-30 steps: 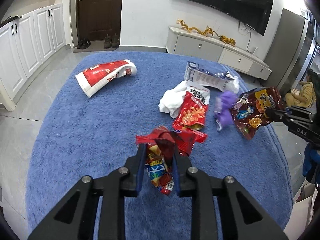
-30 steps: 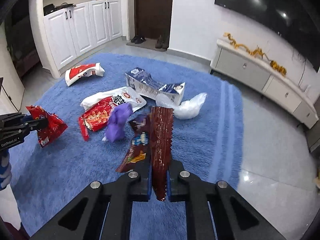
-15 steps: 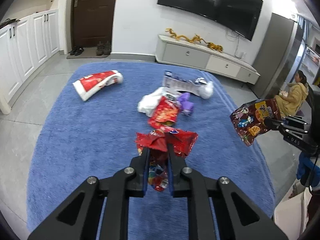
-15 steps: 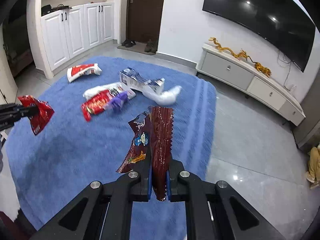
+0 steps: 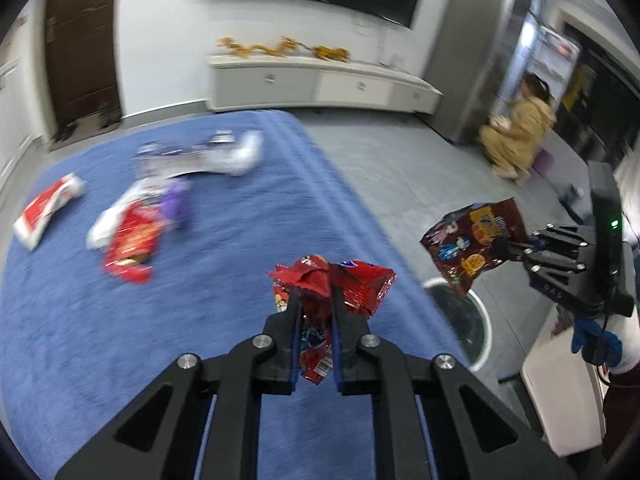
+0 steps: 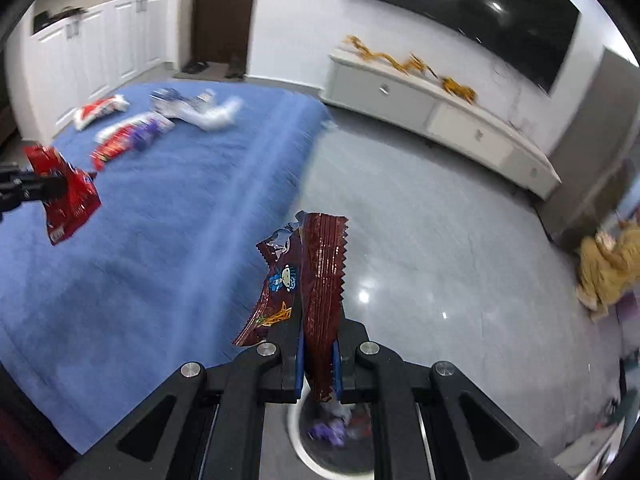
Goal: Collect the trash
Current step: 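Carry the red wrapper and brown snack bag over the trash bin, then open both tools to drop the wrapper and snack bag into the bin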
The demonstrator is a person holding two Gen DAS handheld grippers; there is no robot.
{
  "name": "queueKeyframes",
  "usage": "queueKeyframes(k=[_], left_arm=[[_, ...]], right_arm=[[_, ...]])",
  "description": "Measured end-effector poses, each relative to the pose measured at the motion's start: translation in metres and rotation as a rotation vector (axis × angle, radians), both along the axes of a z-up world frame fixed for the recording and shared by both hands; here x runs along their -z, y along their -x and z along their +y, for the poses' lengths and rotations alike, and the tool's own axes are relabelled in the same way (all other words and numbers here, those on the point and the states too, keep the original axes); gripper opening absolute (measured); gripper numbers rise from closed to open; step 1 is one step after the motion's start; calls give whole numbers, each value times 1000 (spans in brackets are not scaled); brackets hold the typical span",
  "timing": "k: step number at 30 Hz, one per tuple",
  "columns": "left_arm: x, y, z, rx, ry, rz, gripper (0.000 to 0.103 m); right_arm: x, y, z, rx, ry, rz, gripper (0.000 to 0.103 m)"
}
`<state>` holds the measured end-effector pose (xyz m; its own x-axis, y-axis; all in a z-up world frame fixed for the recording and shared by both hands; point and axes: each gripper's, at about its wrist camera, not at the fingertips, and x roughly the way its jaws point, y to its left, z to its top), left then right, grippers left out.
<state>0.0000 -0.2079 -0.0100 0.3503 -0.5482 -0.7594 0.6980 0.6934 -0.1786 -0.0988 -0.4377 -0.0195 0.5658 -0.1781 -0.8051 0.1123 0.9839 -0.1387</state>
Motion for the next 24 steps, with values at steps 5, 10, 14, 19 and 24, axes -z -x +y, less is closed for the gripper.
queueKeyframes(k=[5, 10, 14, 19, 24], left_arm=[[14, 19, -83, 136, -41, 44, 11], [47, 37, -158, 233, -107, 128, 12], [75, 49, -209, 281, -150, 204, 12], [99, 61, -255, 311, -187, 247, 15], [125, 64, -285, 327, -205, 318, 31]], right_arm=[[36, 37, -56, 122, -24, 65, 10], [77, 65, -95, 203, -39, 155, 10], [105, 75, -117, 238, -76, 209, 10], [135, 81, -141, 281, -135, 250, 10], [154, 90, -161, 336, -204, 252, 12]])
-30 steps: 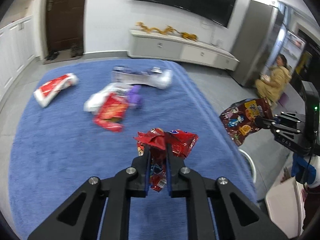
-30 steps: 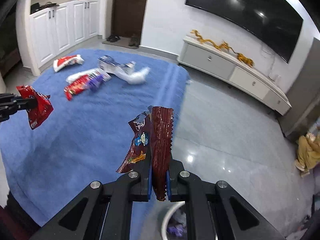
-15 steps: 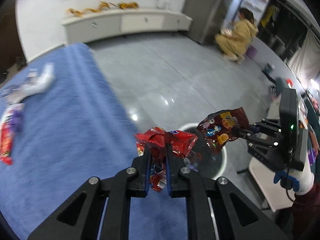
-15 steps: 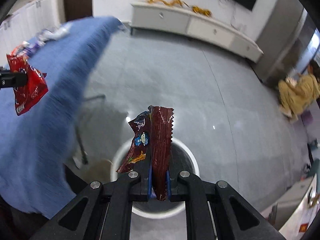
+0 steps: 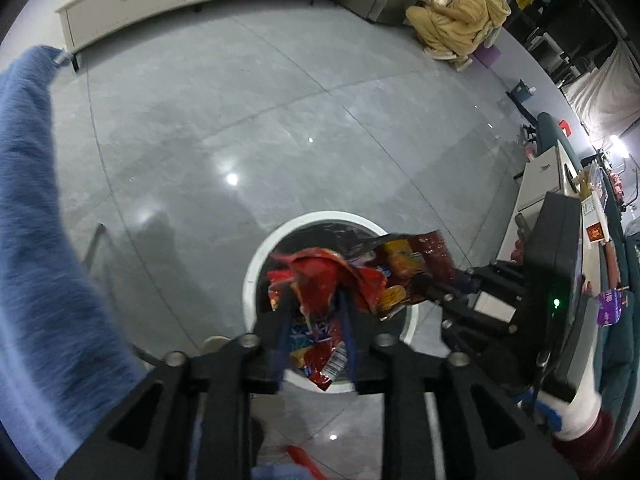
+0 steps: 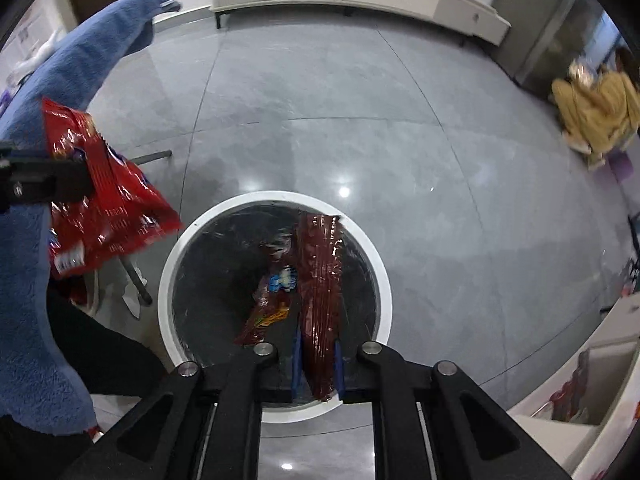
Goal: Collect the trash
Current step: 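Open both tools to drop the wrapper and snack bag into the bin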
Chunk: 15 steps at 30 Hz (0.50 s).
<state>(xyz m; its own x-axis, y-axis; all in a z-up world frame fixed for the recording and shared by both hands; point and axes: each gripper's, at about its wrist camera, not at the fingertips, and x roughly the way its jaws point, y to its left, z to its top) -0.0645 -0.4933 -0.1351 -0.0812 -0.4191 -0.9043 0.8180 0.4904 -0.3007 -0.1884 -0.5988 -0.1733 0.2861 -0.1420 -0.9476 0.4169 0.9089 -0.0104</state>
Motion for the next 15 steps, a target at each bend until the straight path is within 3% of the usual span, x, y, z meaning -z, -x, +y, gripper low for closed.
queueKeyframes(k=[2, 4, 5, 10, 15], left_arm=[[9, 1, -8, -5, -11, 20, 37], [17, -1, -11, -9, -23, 43, 42], [20, -2, -14, -9, -27, 49, 42], [26, -2, -16, -10, -29, 76, 43], [9, -4, -2, -18, 12, 53, 43]], right_arm=[[7, 1, -5, 27, -24, -2, 16], [9, -3, -6, 41, -23, 3, 34], [9, -1, -7, 47, -24, 3, 37], [8, 2, -7, 55, -8, 15, 37], [-2, -4, -2, 24, 31, 23, 37]])
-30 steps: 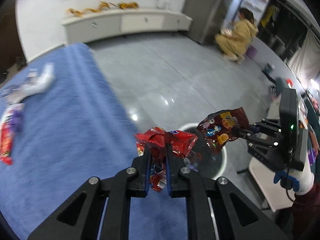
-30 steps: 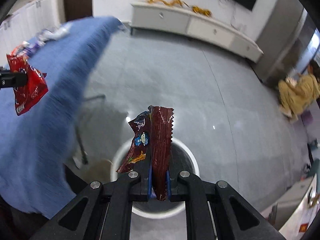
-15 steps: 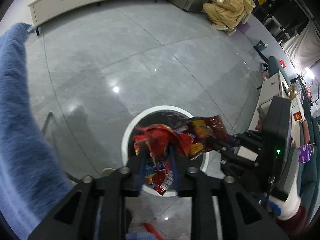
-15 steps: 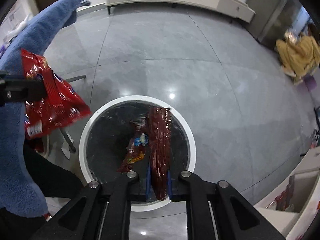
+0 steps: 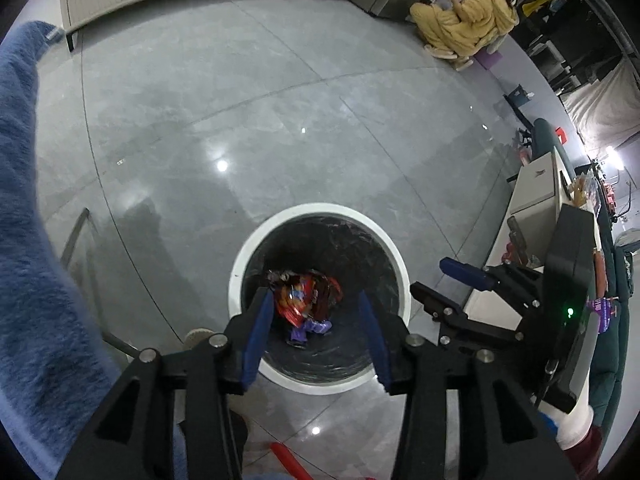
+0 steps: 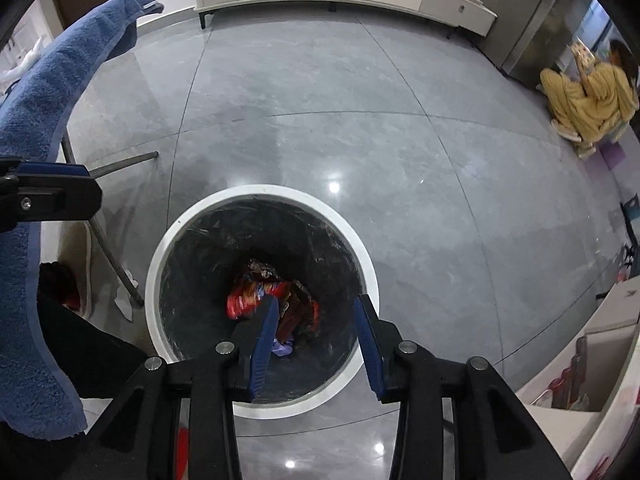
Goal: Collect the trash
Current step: 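Open both tools to drop the wrapper and snack bag into the bin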
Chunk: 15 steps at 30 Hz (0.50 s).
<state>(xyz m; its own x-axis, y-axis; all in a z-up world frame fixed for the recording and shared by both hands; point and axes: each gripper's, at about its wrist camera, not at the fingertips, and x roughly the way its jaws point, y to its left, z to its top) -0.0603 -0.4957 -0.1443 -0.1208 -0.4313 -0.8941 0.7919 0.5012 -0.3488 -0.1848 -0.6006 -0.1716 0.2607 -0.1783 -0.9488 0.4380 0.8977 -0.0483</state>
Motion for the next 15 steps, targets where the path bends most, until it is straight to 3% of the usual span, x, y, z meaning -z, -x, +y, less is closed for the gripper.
queueKeyframes(k=[6, 13, 15], left_arm=[[-35, -12, 35, -49, 59, -65, 43], [-71, -34, 105, -145, 109, -166, 43], [-77, -40, 131, -186, 118, -190, 48]], right_arm=[[-21, -16, 21, -63, 41, -14, 38], [-55, -37, 62, -152, 89, -57, 41], [-67, -43, 76, -182, 103, -73, 41]])
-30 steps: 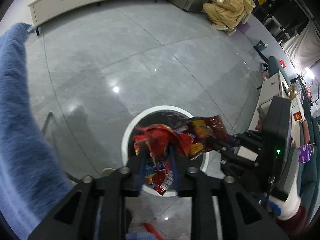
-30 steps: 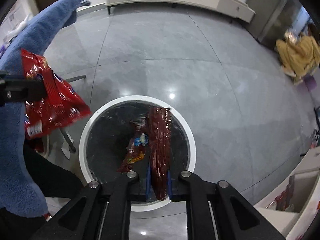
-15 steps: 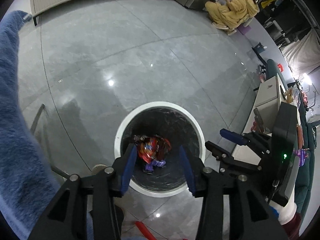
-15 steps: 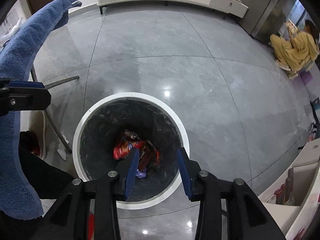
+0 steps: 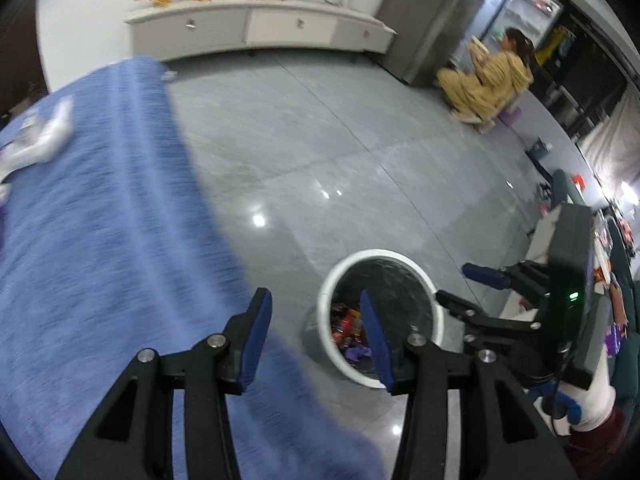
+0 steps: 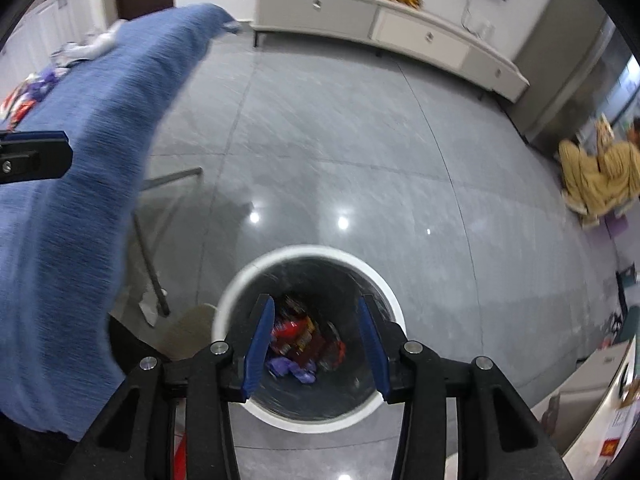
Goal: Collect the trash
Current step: 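Open both tools to drop the wrapper and snack bag into the bin, then move both open tools back over the remaining wrappers on the rug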
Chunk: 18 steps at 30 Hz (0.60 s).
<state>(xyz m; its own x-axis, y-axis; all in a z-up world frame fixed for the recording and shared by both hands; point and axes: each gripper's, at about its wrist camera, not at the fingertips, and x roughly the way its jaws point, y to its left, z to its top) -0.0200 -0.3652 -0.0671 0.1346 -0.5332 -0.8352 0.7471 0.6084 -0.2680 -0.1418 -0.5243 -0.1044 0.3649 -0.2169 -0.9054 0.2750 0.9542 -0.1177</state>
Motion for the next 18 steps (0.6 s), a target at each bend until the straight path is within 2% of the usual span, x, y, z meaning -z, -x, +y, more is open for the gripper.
queueKeyframes(k=[6, 10, 13, 18], left_arm=[[-16, -22, 90, -160, 40, -58, 51], [-30, -37, 162, -304, 49, -148, 51], [-36, -49, 209, -410, 47, -209, 51], [-38, -66, 289, -603, 5, -310, 51]], right_arm=[[-42, -35, 57, -118, 52, -62, 44], [-66, -59, 97, -194, 62, -119, 47], [-82, -79, 135, -259, 63, -164, 52], [-94, -104, 187, -361, 60, -199, 52]])
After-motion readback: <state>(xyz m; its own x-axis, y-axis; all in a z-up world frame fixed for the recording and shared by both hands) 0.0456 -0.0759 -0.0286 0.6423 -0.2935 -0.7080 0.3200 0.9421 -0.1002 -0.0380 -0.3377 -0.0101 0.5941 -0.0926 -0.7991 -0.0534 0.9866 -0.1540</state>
